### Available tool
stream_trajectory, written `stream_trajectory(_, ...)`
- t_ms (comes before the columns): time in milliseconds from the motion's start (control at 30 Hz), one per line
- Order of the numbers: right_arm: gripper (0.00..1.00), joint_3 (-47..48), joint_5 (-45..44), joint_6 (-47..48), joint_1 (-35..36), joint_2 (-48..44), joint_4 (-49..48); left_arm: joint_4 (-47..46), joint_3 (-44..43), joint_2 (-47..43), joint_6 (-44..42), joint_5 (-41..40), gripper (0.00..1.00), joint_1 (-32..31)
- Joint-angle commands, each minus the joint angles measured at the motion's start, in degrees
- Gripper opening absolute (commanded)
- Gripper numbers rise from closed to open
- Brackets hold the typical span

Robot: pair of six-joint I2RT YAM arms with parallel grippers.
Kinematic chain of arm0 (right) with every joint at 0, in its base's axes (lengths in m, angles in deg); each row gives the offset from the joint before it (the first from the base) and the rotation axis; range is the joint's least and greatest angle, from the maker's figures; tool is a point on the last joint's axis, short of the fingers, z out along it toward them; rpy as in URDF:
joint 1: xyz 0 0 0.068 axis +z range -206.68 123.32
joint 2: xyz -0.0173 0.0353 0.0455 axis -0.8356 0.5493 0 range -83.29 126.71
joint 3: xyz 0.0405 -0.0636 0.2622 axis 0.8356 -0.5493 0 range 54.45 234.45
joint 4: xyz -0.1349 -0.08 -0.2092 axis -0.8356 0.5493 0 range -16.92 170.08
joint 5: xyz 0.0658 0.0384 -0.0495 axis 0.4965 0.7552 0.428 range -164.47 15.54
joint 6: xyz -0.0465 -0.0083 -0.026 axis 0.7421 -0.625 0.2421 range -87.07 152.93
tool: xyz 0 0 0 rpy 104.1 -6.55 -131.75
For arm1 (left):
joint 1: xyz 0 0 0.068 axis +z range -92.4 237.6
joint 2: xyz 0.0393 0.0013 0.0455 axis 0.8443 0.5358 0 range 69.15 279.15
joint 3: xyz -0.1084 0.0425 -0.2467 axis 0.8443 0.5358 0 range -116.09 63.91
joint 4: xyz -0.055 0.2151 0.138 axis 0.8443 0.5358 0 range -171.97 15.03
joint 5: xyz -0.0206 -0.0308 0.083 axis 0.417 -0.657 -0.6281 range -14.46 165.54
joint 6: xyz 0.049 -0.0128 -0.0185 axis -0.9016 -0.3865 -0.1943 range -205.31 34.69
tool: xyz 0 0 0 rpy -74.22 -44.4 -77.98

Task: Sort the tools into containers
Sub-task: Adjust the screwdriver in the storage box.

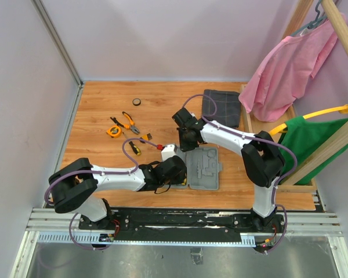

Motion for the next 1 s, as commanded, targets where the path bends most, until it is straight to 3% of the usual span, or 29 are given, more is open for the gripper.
stream_trajectory(0, 0.03, 0.4, -0.8, -1.0, 1.2, 1.4, 1.9, 2.7, 1.2, 0.1, -1.4, -0.9, 0.20, -0.4)
stream_trajectory(567, 0.02, 0.0, -1.0, -1.2, 1.2, 4.3, 3.9, 2.3, 1.5, 0.2, -1.5, -0.7, 0.20, -0.5)
stream_trajectory(967, 0.02, -3.6, -4.9, -3.4, 1.3, -3.6, 2.8, 2.2, 1.4, 0.3, -1.5, -0.6, 0.20, -0.4)
